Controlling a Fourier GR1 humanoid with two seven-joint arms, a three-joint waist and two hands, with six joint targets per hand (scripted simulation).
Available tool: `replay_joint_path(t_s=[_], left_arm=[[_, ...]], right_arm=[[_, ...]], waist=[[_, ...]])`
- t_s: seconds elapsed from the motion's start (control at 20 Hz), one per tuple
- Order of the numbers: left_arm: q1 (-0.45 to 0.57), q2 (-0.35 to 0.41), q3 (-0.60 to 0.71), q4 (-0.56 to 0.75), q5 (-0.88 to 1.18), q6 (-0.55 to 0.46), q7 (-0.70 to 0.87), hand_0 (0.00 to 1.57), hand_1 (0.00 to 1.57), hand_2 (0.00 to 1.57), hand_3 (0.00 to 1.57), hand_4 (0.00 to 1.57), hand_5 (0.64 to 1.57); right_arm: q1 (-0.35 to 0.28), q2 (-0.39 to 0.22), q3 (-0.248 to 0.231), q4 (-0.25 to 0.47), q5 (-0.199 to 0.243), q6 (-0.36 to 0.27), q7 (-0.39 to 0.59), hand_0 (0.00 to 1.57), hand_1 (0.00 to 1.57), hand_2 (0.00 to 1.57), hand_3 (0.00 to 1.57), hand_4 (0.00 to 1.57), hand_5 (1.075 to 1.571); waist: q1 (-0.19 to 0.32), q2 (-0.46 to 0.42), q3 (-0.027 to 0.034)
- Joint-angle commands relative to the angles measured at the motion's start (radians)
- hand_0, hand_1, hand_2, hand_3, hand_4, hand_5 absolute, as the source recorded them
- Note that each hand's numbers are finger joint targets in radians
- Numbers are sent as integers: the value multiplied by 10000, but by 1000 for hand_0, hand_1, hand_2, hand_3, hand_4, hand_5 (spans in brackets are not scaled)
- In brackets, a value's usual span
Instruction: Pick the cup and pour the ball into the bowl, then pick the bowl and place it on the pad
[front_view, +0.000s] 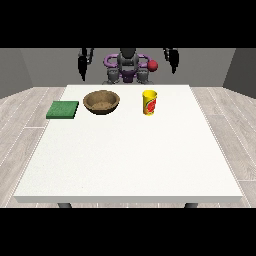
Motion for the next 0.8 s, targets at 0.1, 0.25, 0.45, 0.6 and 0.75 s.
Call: replay_joint_path(t_s=[0.1, 0.25, 0.45, 0.6, 0.75], left_arm=[[-127, 334, 120, -724, 74, -60, 730, 0, 0, 0, 0, 0, 1535], [-73, 484, 203, -891, 136, -72, 1306, 0, 0, 0, 0, 0, 1535], [222, -1069, -2381, -1886, 1033, 2327, 3746, 0, 0, 0, 0, 0, 1536], [-335, -1087, -2798, -2600, 454, 3401, 4313, 0, 0, 0, 0, 0, 1535], [-36, -1095, -2395, -3368, 285, 2898, 4294, 0, 0, 0, 0, 0, 1536]], right_arm=[[-168, -314, -112, -814, -71, 18, 601, 0, 0, 0, 0, 616, 1559], [-285, -468, -239, -1163, -122, -39, 997, 0, 0, 0, 0, 616, 1559], [-125, -614, -1382, -1064, -1252, -106, 1828, 0, 0, 0, 0, 611, 1561], [-87, -672, -1362, -1659, -1414, -2, 2144, 0, 0, 0, 0, 570, 1563], [260, -651, -1598, -2345, -1713, 213, 1865, 0, 0, 0, 0, 530, 1562]], waist=[[47, -2032, -96], [74, -2753, -113], [-156, -2798, -102], [-282, -2231, -109], [-295, -1567, -111]])
